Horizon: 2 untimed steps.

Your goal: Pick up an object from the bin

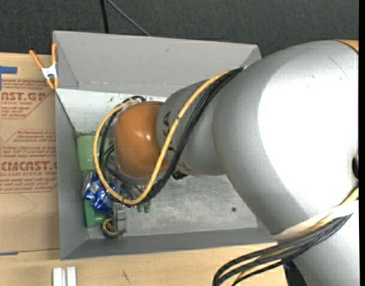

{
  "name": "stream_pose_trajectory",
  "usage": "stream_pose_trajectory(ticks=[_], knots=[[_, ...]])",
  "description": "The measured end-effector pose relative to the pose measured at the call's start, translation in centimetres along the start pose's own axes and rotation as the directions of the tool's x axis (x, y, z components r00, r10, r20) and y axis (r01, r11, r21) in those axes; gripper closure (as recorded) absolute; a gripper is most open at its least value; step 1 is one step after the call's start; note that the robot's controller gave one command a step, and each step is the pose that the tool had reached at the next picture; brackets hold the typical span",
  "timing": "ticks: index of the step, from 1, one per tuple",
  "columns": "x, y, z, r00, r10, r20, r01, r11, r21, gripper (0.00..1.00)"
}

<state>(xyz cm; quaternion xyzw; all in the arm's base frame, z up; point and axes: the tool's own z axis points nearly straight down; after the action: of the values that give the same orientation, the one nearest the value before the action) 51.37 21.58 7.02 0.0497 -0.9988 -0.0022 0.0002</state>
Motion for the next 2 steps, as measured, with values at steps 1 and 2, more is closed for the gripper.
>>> stream_pose_trajectory(ticks=[1,2], knots=[[3.5,-0.8,-3.1,0.998,0.061,0.002,-0.061,0.998,0.003,0.0],[2.6,2.0,0.1,0.969,0.247,0.0,-0.247,0.969,0.005,0.0]])
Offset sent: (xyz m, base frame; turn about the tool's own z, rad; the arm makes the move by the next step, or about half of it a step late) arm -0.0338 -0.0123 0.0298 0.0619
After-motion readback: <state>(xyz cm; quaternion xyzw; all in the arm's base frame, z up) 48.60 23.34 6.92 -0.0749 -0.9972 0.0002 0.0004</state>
